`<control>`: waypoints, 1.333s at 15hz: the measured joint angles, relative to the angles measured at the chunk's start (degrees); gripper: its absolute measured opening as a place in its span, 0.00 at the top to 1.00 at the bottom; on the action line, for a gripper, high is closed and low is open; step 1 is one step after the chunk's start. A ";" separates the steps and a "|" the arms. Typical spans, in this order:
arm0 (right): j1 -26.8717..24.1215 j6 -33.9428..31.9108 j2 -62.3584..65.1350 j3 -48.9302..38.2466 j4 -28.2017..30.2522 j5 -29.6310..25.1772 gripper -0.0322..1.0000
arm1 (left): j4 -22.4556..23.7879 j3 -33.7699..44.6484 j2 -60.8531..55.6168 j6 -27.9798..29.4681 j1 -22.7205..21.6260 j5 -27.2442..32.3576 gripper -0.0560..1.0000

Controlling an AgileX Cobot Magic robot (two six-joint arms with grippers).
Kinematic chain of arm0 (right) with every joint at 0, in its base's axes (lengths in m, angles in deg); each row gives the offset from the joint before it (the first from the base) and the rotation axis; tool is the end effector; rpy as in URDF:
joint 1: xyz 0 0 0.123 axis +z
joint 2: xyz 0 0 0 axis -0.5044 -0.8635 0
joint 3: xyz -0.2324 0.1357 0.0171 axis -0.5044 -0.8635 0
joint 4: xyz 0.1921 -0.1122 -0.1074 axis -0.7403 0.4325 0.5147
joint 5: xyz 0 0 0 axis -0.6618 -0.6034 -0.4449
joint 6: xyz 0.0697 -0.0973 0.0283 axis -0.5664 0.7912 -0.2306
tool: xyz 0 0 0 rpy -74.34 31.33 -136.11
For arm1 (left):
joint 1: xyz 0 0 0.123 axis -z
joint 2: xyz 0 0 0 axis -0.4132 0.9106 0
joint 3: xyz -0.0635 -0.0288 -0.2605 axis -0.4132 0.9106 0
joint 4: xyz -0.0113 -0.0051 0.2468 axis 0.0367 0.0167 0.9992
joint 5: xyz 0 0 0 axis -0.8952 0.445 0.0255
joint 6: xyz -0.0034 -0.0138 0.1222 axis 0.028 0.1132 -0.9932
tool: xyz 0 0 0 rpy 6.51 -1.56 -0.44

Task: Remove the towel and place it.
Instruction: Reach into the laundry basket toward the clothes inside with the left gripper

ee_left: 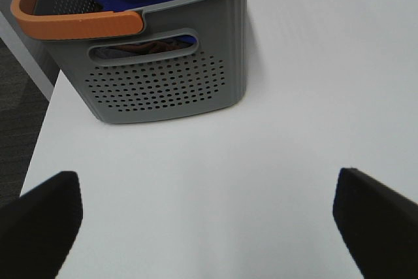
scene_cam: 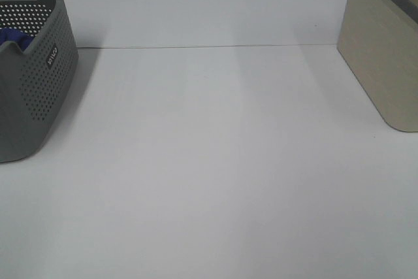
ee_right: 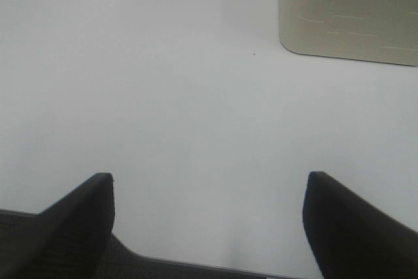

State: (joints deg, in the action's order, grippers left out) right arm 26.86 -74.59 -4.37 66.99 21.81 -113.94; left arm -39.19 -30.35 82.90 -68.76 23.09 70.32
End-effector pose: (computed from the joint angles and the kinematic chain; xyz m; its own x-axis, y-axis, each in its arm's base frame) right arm 0.0348 0.0161 0.2442 -0.5188 -0.0748 -0.8516 -0.1218 0.9925 -0.0129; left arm 0.0310 0.0008 0.2642 -0.4519 0.0754 -0.8889 0.0159 0.9969 0.0765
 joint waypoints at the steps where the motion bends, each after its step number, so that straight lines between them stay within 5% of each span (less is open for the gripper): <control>1: 0.00 0.00 0.00 0.00 0.00 0.00 0.22 | 0.00 0.00 0.00 0.00 0.00 0.00 0.01; 20: 0.00 0.00 0.00 0.00 0.00 0.00 0.22 | 0.00 0.00 0.00 0.00 0.00 0.00 0.01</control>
State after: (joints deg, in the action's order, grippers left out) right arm 26.86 -74.59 -4.37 66.99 21.81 -113.94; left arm -39.19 -30.35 82.90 -68.76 23.09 70.32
